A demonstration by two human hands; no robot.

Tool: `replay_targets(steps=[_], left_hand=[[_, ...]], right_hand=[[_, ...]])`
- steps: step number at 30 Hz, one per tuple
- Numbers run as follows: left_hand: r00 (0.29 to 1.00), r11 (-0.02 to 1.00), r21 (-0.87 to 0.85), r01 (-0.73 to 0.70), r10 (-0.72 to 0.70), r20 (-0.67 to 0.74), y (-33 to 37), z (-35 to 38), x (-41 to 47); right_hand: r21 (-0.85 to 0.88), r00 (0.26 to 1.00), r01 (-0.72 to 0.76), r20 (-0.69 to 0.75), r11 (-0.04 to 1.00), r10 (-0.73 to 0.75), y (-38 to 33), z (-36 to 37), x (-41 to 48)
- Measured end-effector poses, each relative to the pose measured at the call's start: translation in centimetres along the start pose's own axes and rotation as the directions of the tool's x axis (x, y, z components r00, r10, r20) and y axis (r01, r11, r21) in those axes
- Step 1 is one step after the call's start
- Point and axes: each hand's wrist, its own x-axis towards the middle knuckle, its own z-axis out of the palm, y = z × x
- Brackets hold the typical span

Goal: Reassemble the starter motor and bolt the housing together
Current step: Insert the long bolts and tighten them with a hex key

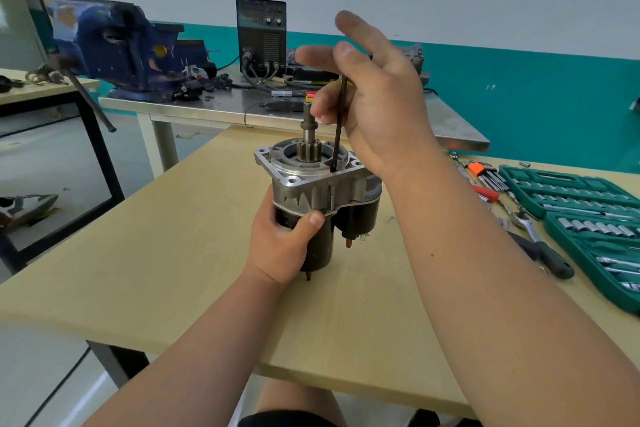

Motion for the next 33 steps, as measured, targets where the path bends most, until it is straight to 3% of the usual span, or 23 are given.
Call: replay_targets(steps=[4,6,8,9,11,12,13,14,15,17,18,20,25,26,28,30,33], left_hand=[[1.0,1.0,0.002,-0.004,0.004,0.005,0.0,0.0,0.0],[1.0,1.0,-0.001,-0.006,0.006,0.005,0.0,0.0,0.0],[1.0,1.0,-0.002,-0.011,0.011,0.012,-0.1,0.0,0.1],[1.0,1.0,-0.004,-0.011,0.011,0.016,-0.1,0.0,0.1],[1.0,1.0,-0.013,-0.011,0.011,0.017,-0.1,0.1,0.0],[1.0,1.0,-0.015,-0.011,0.011,0.016,0.0,0.2,0.1],[1.0,1.0,-0.017,-0.012,0.012,0.016,0.0,0.2,0.1],[1.0,1.0,-0.018,-0.014,0.014,0.018,0.0,0.2,0.0],[1.0,1.0,-0.02,-0.016,0.016,0.02,0.0,0.3,0.1],[1.0,1.0,-0.024,-0.014,0.014,0.018,0.0,0.2,0.1],[1.0,1.0,-0.022,-0.016,0.016,0.016,0.0,0.1,0.0],[1.0,1.0,-0.017,-0.016,0.017,0.014,0.1,0.1,0.0],[1.0,1.0,-0.005,-0.012,0.012,0.022,0.2,0.3,0.0],[1.0,1.0,-0.005,-0.008,0.008,0.024,0.2,0.3,-0.1],[1.0,1.0,-0.009,-0.005,0.005,0.017,0.2,0.3,-0.1],[1.0,1.0,-0.018,-0.012,0.012,0.004,0.2,0.2,-0.1],[1.0,1.0,-0.029,-0.01,0.01,-0.015,0.1,0.0,0.0]], right_hand=[[0.279,0.975,-0.221,0.089,0.935,0.204,-0.3,-0.1,0.1],[0.285,0.968,-0.246,0.117,0.926,0.221,-0.2,-0.2,0.0],[0.124,0.992,-0.122,0.06,0.985,0.115,0.0,-0.2,0.0],[-0.056,1.0,-0.008,0.007,0.998,0.008,0.2,0.0,-0.1],[-0.484,0.969,0.185,-0.053,0.855,-0.24,0.6,0.6,-0.6],[-0.608,0.947,0.235,-0.034,0.758,-0.321,0.9,0.9,-0.9],[-0.657,0.937,0.252,-0.018,0.71,-0.349,1.2,1.2,-1.2],[-0.647,0.946,0.235,-0.02,0.726,-0.325,1.3,1.2,-1.3],[-0.57,0.966,0.189,-0.039,0.799,-0.256,1.1,1.0,-1.3],[-0.258,0.998,0.051,-0.009,0.965,-0.056,0.4,0.2,-1.1],[-0.108,0.999,-0.021,0.04,0.994,0.025,0.0,-0.2,-0.9],[-0.01,0.993,-0.077,0.083,0.997,0.078,-0.6,-0.7,-0.9],[-0.421,0.974,0.061,-0.172,0.905,-0.146,-0.5,0.1,-1.1],[-0.358,0.977,0.036,-0.185,0.933,-0.109,-0.5,0.4,-1.2],[-0.045,0.992,-0.102,-0.085,0.994,0.098,-0.7,0.8,-1.1],[0.204,0.971,-0.237,0.015,0.95,0.239,-1.0,0.6,-0.9],[0.429,0.959,-0.264,0.024,0.864,0.281,-0.4,0.1,-0.8]])
